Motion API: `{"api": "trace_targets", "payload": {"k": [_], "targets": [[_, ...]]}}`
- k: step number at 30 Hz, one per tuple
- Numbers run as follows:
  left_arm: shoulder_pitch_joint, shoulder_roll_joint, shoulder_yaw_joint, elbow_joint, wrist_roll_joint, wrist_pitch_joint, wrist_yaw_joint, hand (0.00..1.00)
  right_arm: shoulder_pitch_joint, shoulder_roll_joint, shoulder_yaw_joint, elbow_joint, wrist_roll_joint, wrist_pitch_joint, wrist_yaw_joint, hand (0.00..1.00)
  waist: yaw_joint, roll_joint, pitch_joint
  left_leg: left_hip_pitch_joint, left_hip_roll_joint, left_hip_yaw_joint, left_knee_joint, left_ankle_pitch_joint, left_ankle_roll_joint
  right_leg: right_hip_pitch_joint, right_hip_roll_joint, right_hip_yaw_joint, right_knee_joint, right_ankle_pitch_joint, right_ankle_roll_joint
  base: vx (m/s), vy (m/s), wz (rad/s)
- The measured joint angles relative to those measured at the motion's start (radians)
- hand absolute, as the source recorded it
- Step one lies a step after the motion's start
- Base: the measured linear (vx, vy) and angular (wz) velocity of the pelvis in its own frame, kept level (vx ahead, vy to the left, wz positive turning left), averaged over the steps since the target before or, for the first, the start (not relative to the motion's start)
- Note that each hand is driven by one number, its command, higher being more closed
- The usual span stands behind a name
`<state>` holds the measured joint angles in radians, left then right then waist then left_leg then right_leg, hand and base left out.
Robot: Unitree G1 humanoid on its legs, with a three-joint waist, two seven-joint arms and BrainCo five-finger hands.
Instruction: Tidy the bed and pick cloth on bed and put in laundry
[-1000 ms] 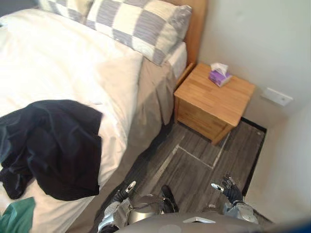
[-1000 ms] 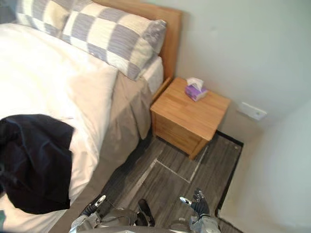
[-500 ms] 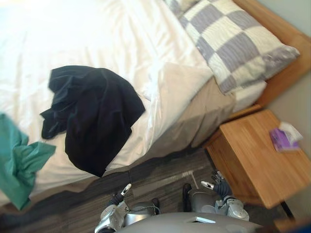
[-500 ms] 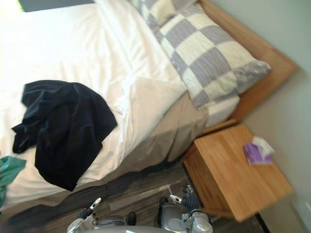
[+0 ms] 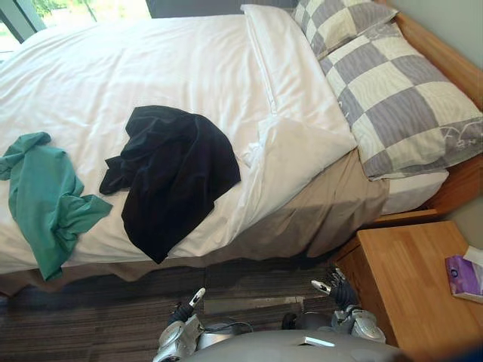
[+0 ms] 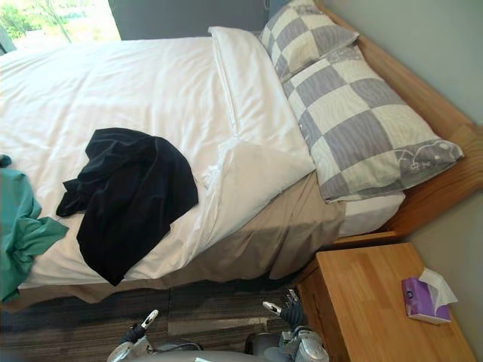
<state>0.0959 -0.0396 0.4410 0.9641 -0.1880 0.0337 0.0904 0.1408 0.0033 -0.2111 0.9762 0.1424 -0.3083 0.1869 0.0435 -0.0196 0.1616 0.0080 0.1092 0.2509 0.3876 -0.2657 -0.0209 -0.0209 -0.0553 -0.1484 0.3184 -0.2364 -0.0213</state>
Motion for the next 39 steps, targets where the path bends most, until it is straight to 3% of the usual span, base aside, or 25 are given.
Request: {"api": "trace_targets", "payload": {"k": [3, 6, 10, 16, 18, 20, 23, 25, 28, 32, 37, 39], "targets": [[0.001, -0.008, 0.000, -0.004, 0.026, -0.001, 0.000, 0.00, 0.020, -0.008, -0.005, 0.001, 0.027, 0.011, -0.001, 0.00, 0.005, 0.028, -0.011, -0.001, 0.011, 0.053, -0.014, -0.034, 0.011, -0.008, -0.005, -0.002, 0.033, -0.012, 0.020, -0.06, 0.121, 0.17], [0.007, 0.009, -0.007, -0.008, 0.037, 0.003, -0.005, 0.00, 0.045, 0.019, -0.033, -0.005, 0.068, 0.015, -0.017, 0.00, 0.002, -0.006, -0.033, 0.033, -0.056, 0.065, -0.137, 0.018, 0.012, -0.027, -0.050, 0.013, 0.030, 0.006, 0.048, 0.04, 0.172, -0.04], [0.006, 0.009, -0.031, -0.007, 0.082, 0.001, -0.033, 0.00, 0.067, 0.042, -0.090, -0.018, 0.152, 0.002, -0.083, 0.00, -0.001, -0.001, -0.037, 0.085, -0.094, 0.066, -0.223, 0.060, 0.035, -0.011, -0.071, 0.021, 0.024, 0.010, 0.055, 0.08, 0.081, 0.04], [0.017, 0.013, -0.041, 0.001, 0.102, 0.007, -0.093, 0.00, 0.094, 0.055, -0.175, -0.100, 0.165, -0.035, -0.243, 0.00, -0.001, 0.004, -0.059, 0.163, -0.105, 0.062, -0.343, 0.106, 0.024, 0.048, -0.066, -0.006, -0.032, 0.016, 0.062, 0.11, -0.004, 0.06], [0.025, 0.020, -0.048, -0.006, 0.104, 0.024, -0.096, 0.00, 0.092, 0.027, -0.202, -0.217, 0.152, -0.035, -0.298, 0.00, -0.005, 0.006, -0.061, 0.186, -0.105, 0.065, -0.371, 0.113, 0.021, 0.065, -0.061, -0.005, -0.048, 0.026, 0.062, 0.06, 0.002, -0.03], [0.036, 0.038, -0.077, -0.027, 0.104, 0.044, -0.115, 0.00, 0.074, -0.062, -0.239, -0.401, 0.092, -0.034, -0.338, 0.00, -0.008, 0.000, -0.062, 0.193, -0.105, 0.067, -0.391, 0.119, 0.021, 0.072, -0.056, -0.003, -0.070, 0.041, 0.068, 0.00, 0.000, 0.00], [0.052, 0.074, -0.121, -0.053, 0.104, 0.066, -0.130, 0.00, 0.027, -0.164, -0.272, -0.556, 0.020, -0.024, -0.347, 0.00, -0.018, -0.011, -0.064, 0.194, -0.105, 0.068, -0.408, 0.131, 0.017, 0.074, -0.051, -0.001, -0.095, 0.060, 0.069, 0.00, 0.011, -0.01], [0.082, 0.117, -0.159, -0.072, 0.104, 0.071, -0.130, 0.00, -0.030, -0.233, -0.272, -0.656, -0.014, 0.004, -0.332, 0.00, -0.030, -0.039, -0.063, 0.192, -0.106, 0.068, -0.422, 0.140, 0.020, 0.077, -0.045, 0.001, -0.117, 0.068, 0.070, -0.03, 0.009, -0.01], [0.130, 0.162, -0.215, -0.073, 0.102, 0.082, -0.127, 0.00, -0.100, -0.302, -0.240, -0.684, -0.060, 0.074, -0.298, 0.00, -0.028, -0.055, -0.058, 0.181, -0.106, 0.062, -0.424, 0.143, 0.024, 0.076, -0.035, 0.016, -0.142, 0.079, 0.068, -0.01, -0.003, -0.02], [0.151, 0.188, -0.263, -0.072, 0.101, 0.091, -0.123, 0.00, -0.183, -0.372, -0.161, -0.682, -0.129, 0.163, -0.288, 0.00, -0.029, -0.058, -0.040, 0.127, -0.115, 0.027, -0.414, 0.154, 0.042, 0.042, -0.035, 0.023, -0.148, 0.082, 0.066, -0.03, -0.003, 0.21], [0.091, 0.210, -0.282, -0.079, 0.096, 0.071, -0.106, 0.00, -0.411, -0.470, -0.073, -0.675, -0.168, 0.236, -0.311, 0.00, -0.024, -0.058, 0.089, -0.017, -0.105, -0.025, -0.308, 0.158, 0.050, -0.038, -0.034, 0.026, -0.147, 0.114, 0.050, -0.08, -0.012, 0.34], [0.082, 0.230, -0.281, -0.079, 0.096, 0.069, -0.089, 0.00, -0.482, -0.483, -0.045, -0.674, -0.168, 0.244, -0.318, 0.00, -0.023, -0.065, 0.124, -0.048, -0.094, -0.043, -0.275, 0.154, 0.052, -0.044, -0.024, 0.028, -0.149, 0.123, 0.040, -0.07, -0.052, 0.27]]}}
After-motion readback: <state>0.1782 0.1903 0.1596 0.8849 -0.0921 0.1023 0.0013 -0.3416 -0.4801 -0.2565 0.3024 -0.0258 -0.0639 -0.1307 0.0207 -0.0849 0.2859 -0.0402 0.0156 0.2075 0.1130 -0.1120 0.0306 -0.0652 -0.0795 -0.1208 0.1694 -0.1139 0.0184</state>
